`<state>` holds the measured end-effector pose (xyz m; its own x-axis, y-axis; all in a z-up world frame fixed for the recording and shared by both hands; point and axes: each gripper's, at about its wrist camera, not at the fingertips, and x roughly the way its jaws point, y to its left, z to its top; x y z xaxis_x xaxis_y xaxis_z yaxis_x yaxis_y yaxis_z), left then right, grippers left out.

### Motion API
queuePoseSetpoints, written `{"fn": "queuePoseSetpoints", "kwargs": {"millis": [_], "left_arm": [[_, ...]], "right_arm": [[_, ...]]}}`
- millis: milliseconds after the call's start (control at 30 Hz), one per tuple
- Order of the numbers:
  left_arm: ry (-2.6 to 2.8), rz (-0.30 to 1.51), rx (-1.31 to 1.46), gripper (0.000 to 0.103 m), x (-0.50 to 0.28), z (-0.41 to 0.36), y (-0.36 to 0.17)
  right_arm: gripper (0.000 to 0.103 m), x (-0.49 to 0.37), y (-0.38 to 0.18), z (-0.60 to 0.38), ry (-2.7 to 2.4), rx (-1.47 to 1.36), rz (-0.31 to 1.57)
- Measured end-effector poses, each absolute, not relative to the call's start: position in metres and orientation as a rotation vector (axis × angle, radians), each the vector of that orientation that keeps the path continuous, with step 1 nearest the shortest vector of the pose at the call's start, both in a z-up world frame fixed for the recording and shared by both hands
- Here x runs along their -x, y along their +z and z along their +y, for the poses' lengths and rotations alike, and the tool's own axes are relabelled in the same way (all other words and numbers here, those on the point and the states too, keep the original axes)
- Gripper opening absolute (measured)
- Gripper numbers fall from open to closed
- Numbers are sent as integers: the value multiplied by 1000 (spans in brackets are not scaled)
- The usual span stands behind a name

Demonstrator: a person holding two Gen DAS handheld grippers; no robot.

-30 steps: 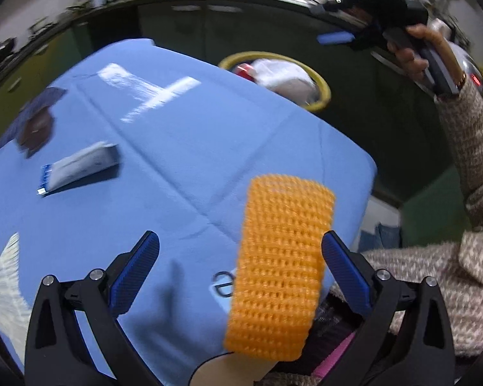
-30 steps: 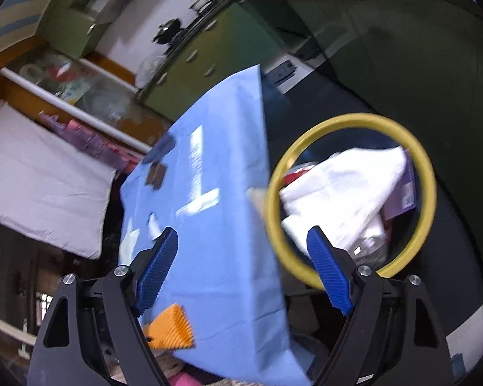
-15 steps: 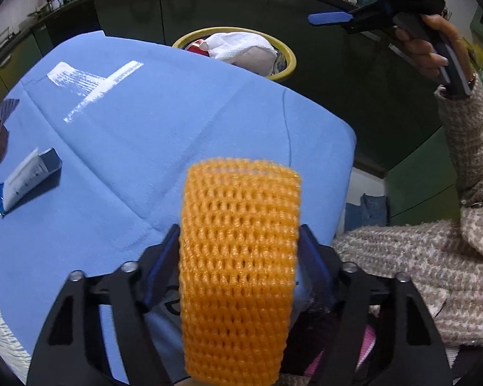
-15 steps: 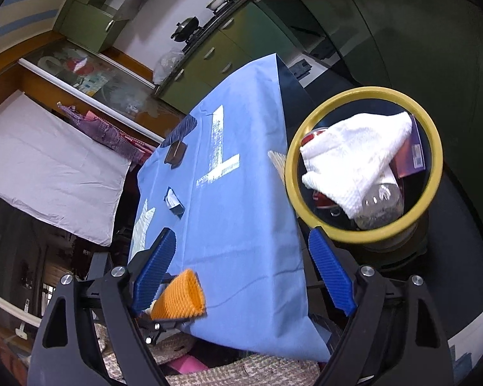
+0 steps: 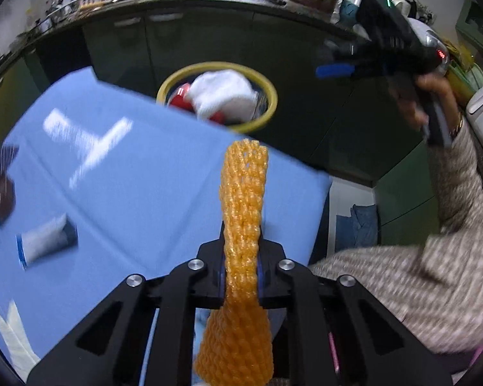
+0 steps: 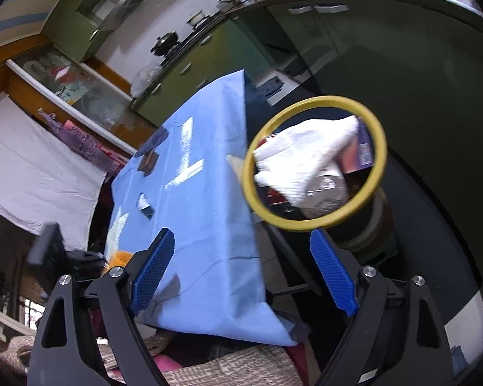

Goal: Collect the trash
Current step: 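Carry the orange mesh sleeve over the yellow bin and release it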

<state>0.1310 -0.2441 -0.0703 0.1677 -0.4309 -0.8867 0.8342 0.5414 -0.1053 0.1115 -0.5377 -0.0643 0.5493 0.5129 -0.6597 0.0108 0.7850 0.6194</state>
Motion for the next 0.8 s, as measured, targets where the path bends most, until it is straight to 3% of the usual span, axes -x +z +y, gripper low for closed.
{"fn": "queuePoseSetpoints", "kwargs": {"millis": [267, 600, 800], "left_arm": [[-1010, 1007, -483, 13, -205, -357, -50], [-885, 1230, -319, 13, -328, -465, -125], [-745, 1229, -421, 17, -351, -491, -161]], "right_arm": [[86, -89, -81, -573, 236, -648, 959], [86, -73, -110, -608, 194, -714, 991], [86, -75, -125, -613, 202, -742, 1005]]}}
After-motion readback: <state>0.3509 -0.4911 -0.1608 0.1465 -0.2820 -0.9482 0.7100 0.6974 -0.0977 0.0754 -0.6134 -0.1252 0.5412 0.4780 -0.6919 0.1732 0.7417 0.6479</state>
